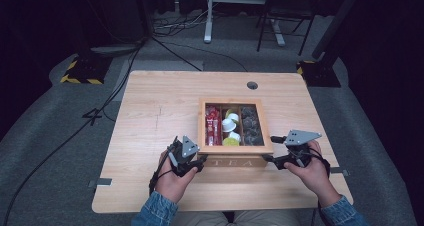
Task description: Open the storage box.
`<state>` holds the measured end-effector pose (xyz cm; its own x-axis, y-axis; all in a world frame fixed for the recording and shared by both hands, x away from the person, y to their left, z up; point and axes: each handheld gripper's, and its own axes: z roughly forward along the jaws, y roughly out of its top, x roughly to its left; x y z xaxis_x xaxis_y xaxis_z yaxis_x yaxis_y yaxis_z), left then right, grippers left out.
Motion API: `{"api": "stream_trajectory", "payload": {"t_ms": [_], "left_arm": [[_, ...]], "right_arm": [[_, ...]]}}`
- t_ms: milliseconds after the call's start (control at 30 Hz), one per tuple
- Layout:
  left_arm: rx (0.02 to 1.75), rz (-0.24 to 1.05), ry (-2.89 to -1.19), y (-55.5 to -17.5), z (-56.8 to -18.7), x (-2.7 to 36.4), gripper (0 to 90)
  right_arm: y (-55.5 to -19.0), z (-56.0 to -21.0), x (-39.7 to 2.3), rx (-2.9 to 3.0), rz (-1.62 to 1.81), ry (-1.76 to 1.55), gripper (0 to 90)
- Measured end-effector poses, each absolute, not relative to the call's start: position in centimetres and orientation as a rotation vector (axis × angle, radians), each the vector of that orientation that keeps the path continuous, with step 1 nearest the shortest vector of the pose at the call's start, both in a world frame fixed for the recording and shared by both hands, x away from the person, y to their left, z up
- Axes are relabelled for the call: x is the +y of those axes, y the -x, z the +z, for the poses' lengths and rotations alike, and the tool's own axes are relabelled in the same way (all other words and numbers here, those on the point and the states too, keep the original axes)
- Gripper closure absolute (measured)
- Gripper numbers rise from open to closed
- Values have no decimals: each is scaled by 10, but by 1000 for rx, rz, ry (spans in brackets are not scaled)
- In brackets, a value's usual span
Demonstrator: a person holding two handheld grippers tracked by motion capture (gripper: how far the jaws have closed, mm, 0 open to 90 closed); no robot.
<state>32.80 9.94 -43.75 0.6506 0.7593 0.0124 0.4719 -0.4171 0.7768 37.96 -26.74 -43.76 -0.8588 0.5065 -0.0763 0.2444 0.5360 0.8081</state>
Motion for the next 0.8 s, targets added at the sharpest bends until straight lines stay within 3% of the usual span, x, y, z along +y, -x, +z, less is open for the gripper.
{"api": "stream_trajectory", "payload": {"t_ms": [500,800], "left_arm": [[937,498,-2058,-336,-429,98,552],[934,495,-2027,-342,-422,99,521]], "right_arm": [[-373,-423,-266,2367,1214,-525,288],[-375,-412,-260,2332,1210,-490,288]]}}
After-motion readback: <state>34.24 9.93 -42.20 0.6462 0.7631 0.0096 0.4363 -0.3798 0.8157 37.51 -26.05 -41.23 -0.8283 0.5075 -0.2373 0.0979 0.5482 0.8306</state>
